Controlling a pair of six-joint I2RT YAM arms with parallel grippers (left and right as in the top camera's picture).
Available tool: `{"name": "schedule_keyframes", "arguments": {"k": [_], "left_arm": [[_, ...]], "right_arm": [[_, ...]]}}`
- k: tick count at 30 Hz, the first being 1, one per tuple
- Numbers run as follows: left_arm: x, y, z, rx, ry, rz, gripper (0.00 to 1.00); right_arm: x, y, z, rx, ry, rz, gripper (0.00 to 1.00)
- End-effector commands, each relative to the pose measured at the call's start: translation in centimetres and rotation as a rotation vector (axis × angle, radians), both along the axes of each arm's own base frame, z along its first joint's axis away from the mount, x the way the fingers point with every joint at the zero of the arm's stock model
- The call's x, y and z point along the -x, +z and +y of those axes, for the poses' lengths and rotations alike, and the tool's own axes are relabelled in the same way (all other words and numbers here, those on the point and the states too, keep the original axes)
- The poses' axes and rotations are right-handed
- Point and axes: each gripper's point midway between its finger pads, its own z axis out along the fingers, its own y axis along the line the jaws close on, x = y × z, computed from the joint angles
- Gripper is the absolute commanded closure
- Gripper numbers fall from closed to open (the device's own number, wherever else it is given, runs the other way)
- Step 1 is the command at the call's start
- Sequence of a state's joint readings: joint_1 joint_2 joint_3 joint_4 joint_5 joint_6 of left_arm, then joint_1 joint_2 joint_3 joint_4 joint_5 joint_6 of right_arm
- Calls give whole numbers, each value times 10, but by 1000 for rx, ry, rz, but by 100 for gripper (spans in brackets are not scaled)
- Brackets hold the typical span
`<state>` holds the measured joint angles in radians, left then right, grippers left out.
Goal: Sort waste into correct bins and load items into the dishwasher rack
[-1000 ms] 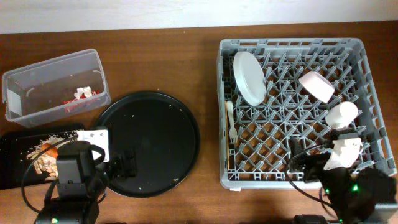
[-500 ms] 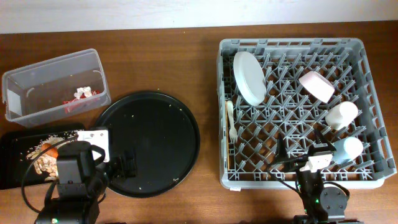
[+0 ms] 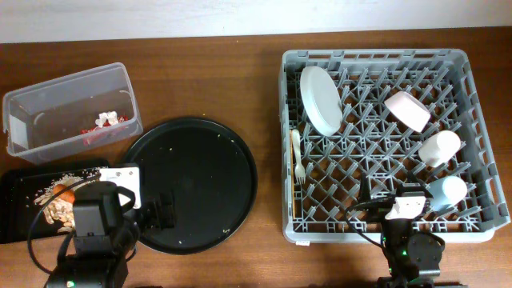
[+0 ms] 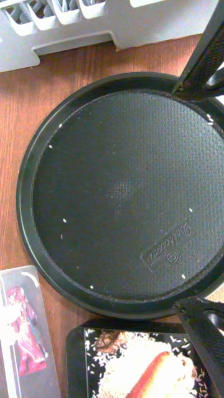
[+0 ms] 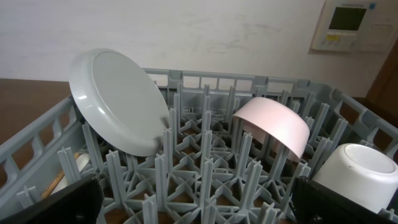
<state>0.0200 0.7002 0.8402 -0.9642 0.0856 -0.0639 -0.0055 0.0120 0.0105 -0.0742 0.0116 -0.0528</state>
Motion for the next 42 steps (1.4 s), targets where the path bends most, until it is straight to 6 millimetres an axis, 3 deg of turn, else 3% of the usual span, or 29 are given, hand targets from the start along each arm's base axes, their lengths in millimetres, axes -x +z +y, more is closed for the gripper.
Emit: {"name": "schedule_keyframes", "arguments": {"k": [1, 8, 12, 14, 19, 25, 28, 42], "left_arm": [[1, 0, 1, -9, -2, -4, 1], [1, 0, 1, -9, -3, -3, 1], [13, 10, 2, -16, 1, -71, 1], [17, 4, 4, -27, 10, -122, 1], [-7, -27, -4, -4, -28, -470, 1], [-27, -13, 4, -37, 14, -846, 1], [-27, -41, 10, -55, 44, -744, 1], [-27, -40, 8, -52, 37, -747, 1]], "right_arm": [[0, -2, -3, 1, -21, 2, 1], [0, -2, -3, 1, -21, 2, 1], [0, -2, -3, 1, -21, 2, 1], [0, -2, -3, 1, -21, 2, 1], [0, -2, -3, 1, -21, 2, 1], [0, -2, -3, 1, -21, 2, 1], [0, -2, -3, 1, -21, 2, 1], [0, -2, -3, 1, -21, 2, 1]]}}
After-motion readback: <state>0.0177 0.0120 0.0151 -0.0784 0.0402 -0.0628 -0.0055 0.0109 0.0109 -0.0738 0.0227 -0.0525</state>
